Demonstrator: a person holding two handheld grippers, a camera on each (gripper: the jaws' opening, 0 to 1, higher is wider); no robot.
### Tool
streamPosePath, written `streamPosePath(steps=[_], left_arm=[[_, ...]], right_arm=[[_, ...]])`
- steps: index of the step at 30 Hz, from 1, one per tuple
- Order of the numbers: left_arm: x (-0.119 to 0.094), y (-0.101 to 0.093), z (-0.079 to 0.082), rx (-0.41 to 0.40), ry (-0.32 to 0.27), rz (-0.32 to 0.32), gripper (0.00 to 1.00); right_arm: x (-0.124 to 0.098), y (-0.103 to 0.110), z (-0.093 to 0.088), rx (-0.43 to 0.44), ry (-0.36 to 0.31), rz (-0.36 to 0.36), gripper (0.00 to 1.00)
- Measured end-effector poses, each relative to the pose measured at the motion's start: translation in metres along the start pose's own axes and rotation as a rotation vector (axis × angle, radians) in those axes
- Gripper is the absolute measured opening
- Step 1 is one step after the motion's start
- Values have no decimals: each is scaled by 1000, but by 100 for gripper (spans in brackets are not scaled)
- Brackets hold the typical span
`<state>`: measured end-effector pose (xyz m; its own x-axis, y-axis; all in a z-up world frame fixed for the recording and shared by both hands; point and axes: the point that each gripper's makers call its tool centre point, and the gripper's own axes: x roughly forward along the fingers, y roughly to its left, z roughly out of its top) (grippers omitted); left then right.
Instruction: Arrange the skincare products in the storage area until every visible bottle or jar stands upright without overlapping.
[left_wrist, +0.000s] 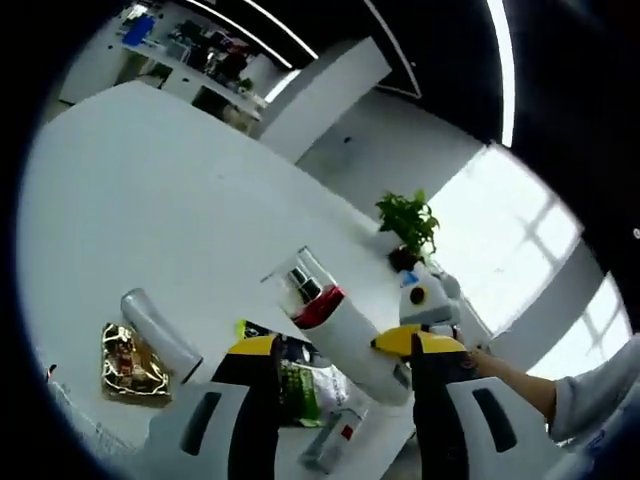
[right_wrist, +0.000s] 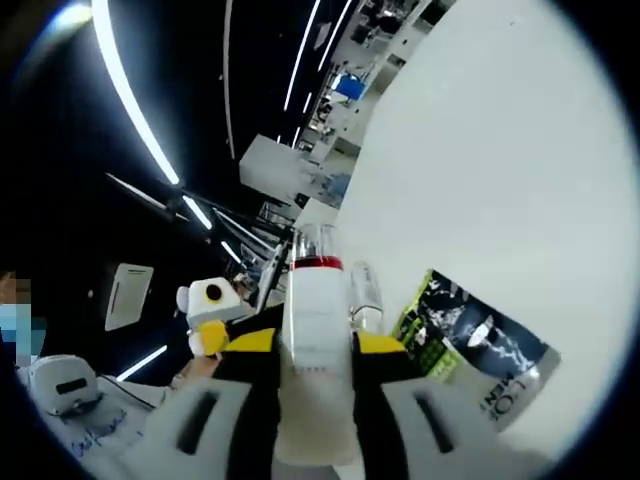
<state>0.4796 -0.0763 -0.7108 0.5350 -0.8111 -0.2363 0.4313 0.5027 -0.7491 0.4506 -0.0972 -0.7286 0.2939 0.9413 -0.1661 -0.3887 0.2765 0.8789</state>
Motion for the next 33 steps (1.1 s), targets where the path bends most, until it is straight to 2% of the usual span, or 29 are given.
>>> streamPosePath(steps=[2,6,9,12,18,25,28,30,33], left_arm=[[4,-5,-2,-38,-3,-12,47],[11,-4,-8,-53,12,9,47],[13,-2,-12,-81,24,20,46],[14,-3,-9,-97,10,27,47],[15,-2,-7,-85,0,54,49],[13,5,-1,-98,-29,74,45],[14,8,3,-97,-43,85,44],[14,10,4,-93,-49,91,43],[14,11,4,-84,-58,105,36]], right_arm=[[2,0,-2,-1,3,2,27],[2,3,-2,-2,-1,13,27],[5,6,-5,-56,21,-6,27],[8,6,-7,-156,47,-62,27],[13,-1,-5,-303,77,-147,27],[17,-4,1,-522,81,-271,27],[18,-5,2,-587,76,-323,27],[19,-5,2,-667,89,-362,27],[20,-2,1,-690,87,-374,27]])
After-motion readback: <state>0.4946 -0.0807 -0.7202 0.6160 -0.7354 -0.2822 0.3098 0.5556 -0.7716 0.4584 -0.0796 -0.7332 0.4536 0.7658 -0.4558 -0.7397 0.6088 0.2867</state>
